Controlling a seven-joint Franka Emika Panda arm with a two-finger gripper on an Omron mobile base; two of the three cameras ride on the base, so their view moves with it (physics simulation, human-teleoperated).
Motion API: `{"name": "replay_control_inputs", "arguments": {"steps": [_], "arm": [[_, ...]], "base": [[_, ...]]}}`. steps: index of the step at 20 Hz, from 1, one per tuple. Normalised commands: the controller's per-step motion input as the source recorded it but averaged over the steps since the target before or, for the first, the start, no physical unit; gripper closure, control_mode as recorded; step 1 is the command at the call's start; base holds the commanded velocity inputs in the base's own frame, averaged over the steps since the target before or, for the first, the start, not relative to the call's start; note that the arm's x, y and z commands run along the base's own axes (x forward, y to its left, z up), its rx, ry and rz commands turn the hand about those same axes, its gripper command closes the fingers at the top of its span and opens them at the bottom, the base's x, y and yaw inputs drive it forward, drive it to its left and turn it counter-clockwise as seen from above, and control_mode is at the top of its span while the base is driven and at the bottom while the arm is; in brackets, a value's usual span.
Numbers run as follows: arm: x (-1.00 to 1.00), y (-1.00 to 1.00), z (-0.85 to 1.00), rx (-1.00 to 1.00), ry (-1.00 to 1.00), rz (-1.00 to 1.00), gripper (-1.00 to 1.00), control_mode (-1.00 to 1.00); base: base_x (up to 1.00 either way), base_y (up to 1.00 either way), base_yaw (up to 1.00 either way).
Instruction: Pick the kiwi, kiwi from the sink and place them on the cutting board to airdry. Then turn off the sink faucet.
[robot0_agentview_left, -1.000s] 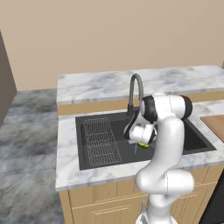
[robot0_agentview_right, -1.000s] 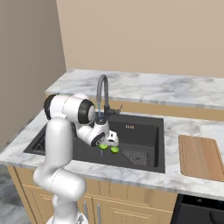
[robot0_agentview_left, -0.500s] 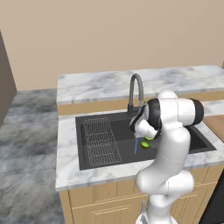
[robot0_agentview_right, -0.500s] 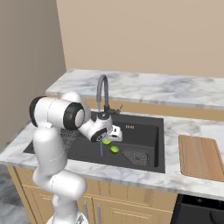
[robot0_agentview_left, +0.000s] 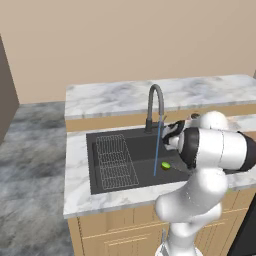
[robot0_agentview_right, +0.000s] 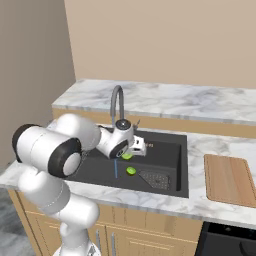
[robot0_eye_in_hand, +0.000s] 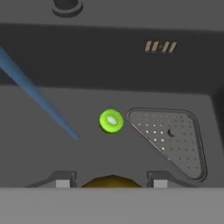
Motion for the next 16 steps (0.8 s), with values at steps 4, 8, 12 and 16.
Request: {"name": "replay_control_inputs", "arguments": {"steps": [4, 8, 12, 16], "arm": [[-0.11, -0.21, 0.99, 0.00, 0.07, 0.00, 1.00, -1.00], [-0.12, -0.29, 1.00, 0.00, 0.13, 0.00, 1.00, -1.00], [-0.27, -0.31, 0.86, 0.00, 0.09, 0.00, 1.00, -1.00], [-0.41, -0.13, 0.48, 0.00, 0.00, 0.00, 1.00, -1.00]], "base": [[0.00, 0.00, 0.00], [0.00, 0.00, 0.00], [0.00, 0.00, 0.00], [0.00, 0.00, 0.00]]}}
